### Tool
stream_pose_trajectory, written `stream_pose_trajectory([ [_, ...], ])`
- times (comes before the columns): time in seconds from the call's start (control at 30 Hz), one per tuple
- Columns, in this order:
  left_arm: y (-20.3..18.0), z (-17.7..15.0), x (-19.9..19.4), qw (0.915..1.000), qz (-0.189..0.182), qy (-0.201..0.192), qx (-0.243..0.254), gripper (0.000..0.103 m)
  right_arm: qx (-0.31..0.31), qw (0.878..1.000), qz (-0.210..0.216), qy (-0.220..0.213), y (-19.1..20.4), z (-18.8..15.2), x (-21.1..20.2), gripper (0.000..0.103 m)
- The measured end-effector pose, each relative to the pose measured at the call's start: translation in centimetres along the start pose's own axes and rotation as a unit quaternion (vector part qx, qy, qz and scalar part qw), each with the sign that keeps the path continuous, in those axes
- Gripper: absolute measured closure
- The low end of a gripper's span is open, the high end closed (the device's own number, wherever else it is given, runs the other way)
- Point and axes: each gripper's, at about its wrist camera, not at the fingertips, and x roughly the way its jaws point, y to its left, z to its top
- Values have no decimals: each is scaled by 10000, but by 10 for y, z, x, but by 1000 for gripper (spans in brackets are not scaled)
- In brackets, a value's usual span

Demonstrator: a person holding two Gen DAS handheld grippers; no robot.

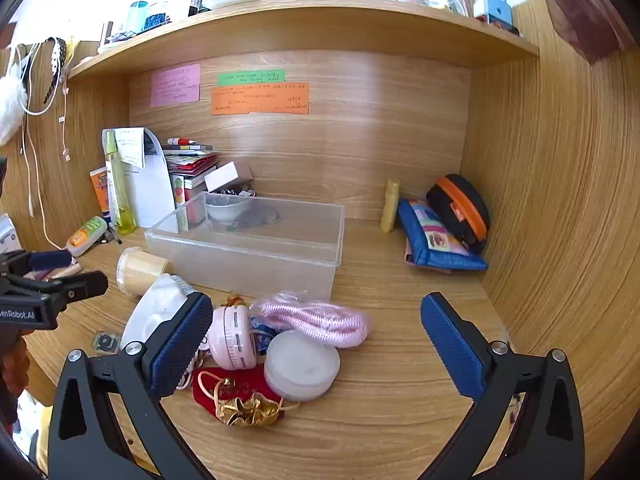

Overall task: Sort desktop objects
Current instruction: 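Grasp the green square tile with the left gripper while the right grasps the white round container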

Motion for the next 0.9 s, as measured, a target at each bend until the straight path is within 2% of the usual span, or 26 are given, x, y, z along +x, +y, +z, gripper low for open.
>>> stream_pose_trajectory([
  [0.17,8,-13,-6,9998,183,-29,36,0,80,9999,-42,84,-6,-10,0,0],
  [0.3,13,-24,-7,9988,476,33,85,0,76,9997,-86,229,-7,-18,2,0],
  [0.47,18,-41,1,9990,265,344,82,0,74,9988,-56,481,-7,-30,9,0],
  [0.67,26,-59,16,9975,-37,710,13,0,192,9949,-4,988,-12,-41,32,0],
  [0.73,28,-64,22,9968,-15,796,9,0,287,9928,104,1162,-15,-44,40,0],
  [0.83,27,-67,29,9964,29,843,125,0,521,9861,482,1502,-19,-50,56,0],
  [0.9,26,-68,35,9960,65,866,190,0,675,9831,548,1610,-21,-53,65,0],
])
